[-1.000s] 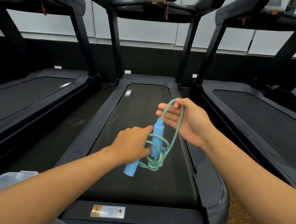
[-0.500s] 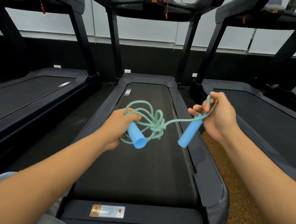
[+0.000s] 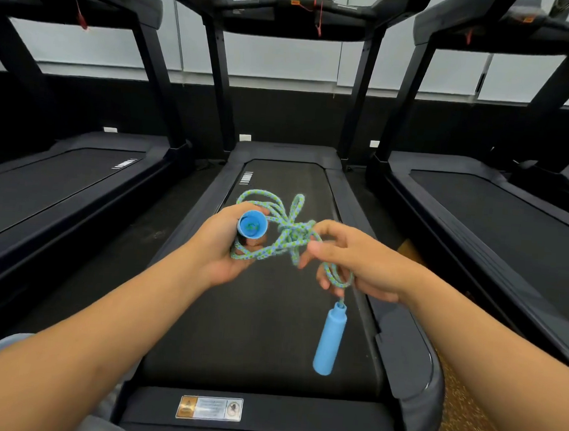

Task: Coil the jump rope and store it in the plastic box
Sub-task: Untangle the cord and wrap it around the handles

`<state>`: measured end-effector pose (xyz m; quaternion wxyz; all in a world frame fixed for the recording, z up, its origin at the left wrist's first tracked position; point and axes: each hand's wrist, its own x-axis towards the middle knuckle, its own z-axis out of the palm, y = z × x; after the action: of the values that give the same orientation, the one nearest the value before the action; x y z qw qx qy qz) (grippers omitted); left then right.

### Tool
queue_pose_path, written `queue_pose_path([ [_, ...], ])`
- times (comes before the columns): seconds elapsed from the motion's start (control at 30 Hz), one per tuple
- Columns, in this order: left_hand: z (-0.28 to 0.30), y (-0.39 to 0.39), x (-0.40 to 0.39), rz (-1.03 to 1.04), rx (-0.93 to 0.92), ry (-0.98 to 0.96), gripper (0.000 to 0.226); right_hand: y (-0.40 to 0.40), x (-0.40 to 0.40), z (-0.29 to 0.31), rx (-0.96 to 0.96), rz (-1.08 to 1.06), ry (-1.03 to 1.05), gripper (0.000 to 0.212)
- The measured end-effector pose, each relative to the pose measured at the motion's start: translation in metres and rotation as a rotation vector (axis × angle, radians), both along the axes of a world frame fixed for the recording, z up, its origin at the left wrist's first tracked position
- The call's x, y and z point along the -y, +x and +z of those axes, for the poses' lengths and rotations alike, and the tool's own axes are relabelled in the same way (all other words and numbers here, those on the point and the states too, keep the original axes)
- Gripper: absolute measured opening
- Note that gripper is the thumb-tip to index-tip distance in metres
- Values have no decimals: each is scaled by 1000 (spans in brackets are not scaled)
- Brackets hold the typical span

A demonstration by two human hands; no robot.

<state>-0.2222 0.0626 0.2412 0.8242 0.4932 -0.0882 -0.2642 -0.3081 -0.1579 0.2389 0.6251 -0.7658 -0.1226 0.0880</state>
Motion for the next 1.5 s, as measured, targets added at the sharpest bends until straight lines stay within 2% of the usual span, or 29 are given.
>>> queue_pose_path([
  [0.03, -1, 0, 1, 19, -35, 21, 14, 1, -3, -1, 39, -40, 13, 42],
  [0.13, -3, -4, 6, 5, -133, 96, 10, 3, -11, -5, 100, -79, -23, 61],
  [0.17, -4, -6, 7, -14, -143, 113, 9, 3, -13, -6, 131, -83, -68, 58],
  [0.23, -6, -9, 9, -46, -131, 157, 19, 4, -18, -8, 223, -125, -151, 24],
  [0.27, -6, -11, 9, -58, -120, 182, 23, 5, -19, -9, 236, -160, -140, 14],
  [0.33, -6, -14, 9, -49, -123, 252, 26, 8, -20, -10, 202, -232, -50, 21],
  [0.47, -8, -14, -1, -82, -136, 392, 65, 11, -14, -6, 194, -331, 33, 28],
  [0.53, -6, -16, -5, -131, -76, 396, 79, 11, -11, -5, 197, -356, 39, 32],
  [0.6, -2, -18, -6, -167, 23, 378, 81, 11, -12, -6, 187, -390, 15, 34],
  [0.7, -6, -21, -4, -204, 275, 446, 71, 10, -16, -6, 209, -427, -117, 37],
  [0.8, -14, -23, 1, -226, 541, 613, 55, 8, -18, -4, 255, -450, -353, 48],
  [0.83, -15, -23, 1, -199, 612, 653, 50, 6, -19, -2, 233, -418, -369, 49],
  [0.9, -14, -19, -1, -151, 706, 678, 52, 1, -21, 1, 124, -275, -227, 50],
  [0.97, -13, -14, -8, -233, 744, 612, 68, -3, -22, 5, 12, -131, -37, 45],
  [1.0, -13, -10, -12, -314, 734, 556, 80, -4, -20, 6, 4, -102, -19, 43],
  [1.07, -17, -4, -18, -486, 701, 473, 99, -5, -18, 7, 84, -121, -119, 42],
  [1.17, -17, -9, -15, -481, 568, 423, 102, -7, -22, 7, 268, -185, -362, 38],
  [1.27, -11, -16, -4, -311, 537, 455, 76, -7, -29, 4, 394, -245, -505, 25],
  [1.37, -7, -19, 1, -100, 579, 525, 47, -3, -30, 2, 465, -316, -594, 24],
  [1.43, -5, -23, 4, -35, 606, 516, 32, -2, -30, 1, 478, -306, -610, 23],
  [1.5, -4, -27, 5, -27, 618, 493, 26, -3, -30, 1, 491, -304, -640, 23],
])
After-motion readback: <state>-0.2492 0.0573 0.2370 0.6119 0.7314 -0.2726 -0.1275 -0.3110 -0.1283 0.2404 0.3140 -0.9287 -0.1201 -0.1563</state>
